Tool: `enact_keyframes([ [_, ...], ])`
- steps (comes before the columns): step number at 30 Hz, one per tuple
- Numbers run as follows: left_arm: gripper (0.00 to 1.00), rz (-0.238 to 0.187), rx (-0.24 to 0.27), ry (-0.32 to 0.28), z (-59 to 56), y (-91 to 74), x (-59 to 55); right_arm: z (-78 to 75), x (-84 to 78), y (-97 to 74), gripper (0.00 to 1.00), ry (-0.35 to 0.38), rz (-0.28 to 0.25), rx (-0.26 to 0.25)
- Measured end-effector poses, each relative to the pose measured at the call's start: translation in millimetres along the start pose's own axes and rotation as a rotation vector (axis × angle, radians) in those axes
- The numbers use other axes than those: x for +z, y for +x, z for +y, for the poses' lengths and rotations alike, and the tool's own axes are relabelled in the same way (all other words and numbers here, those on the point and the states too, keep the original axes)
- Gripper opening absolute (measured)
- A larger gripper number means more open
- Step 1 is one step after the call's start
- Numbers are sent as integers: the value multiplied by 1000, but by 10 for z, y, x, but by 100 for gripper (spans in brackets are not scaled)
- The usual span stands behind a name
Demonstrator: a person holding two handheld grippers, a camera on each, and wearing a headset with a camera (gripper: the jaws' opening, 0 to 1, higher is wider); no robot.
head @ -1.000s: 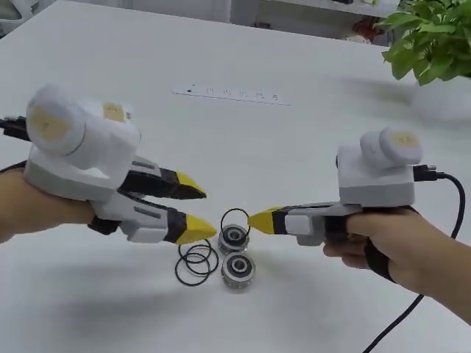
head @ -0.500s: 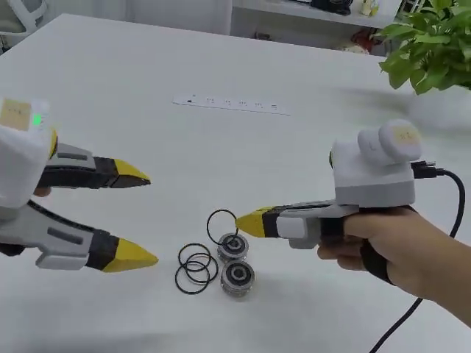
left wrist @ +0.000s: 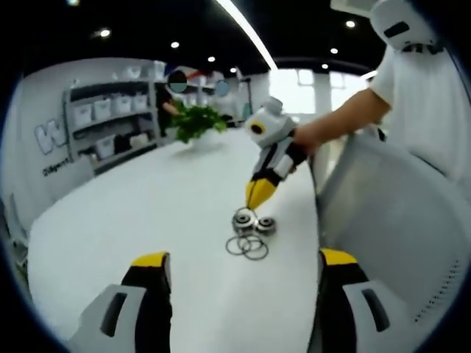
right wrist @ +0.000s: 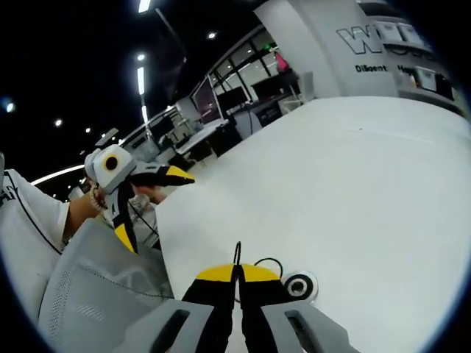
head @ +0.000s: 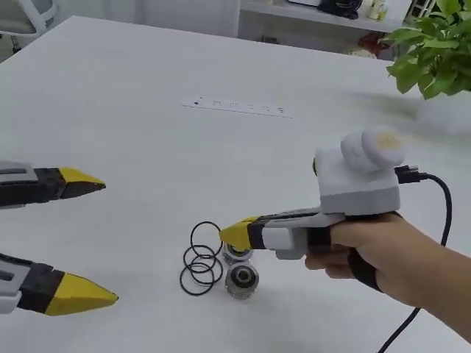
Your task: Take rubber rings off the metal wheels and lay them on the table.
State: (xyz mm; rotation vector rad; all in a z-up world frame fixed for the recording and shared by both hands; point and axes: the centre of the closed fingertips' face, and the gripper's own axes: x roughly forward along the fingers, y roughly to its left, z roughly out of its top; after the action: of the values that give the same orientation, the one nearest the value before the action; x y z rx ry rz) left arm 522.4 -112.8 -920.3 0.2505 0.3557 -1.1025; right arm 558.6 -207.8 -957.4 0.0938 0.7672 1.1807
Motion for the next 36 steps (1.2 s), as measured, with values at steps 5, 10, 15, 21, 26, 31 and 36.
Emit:
enact_keyframes([
  [5, 82, 1, 30, -53, -62, -94, -179, 38, -55, 109, 0, -6, 31, 18],
  [10, 83, -3, 75, -103, -64, -198, -263, 8, -163, 168, 0, -13, 68, 21],
  [15, 83, -3, 122, -128, -47, -325, -307, -68, -298, 218, 0, -14, 115, 12],
  [21, 82, -27, 167, -147, -8, -412, -289, -161, -367, 229, 0, -18, 143, -22],
  [26, 83, -33, 183, -154, -11, -434, -282, -226, -396, 212, 0, -34, 162, -58],
  [31, 83, -35, 193, -148, -3, -446, -277, -251, -405, 186, 3, -56, 167, -74],
  [36, 83, -43, 202, -150, 21, -468, -268, -262, -377, 150, 5, -65, 161, -82],
])
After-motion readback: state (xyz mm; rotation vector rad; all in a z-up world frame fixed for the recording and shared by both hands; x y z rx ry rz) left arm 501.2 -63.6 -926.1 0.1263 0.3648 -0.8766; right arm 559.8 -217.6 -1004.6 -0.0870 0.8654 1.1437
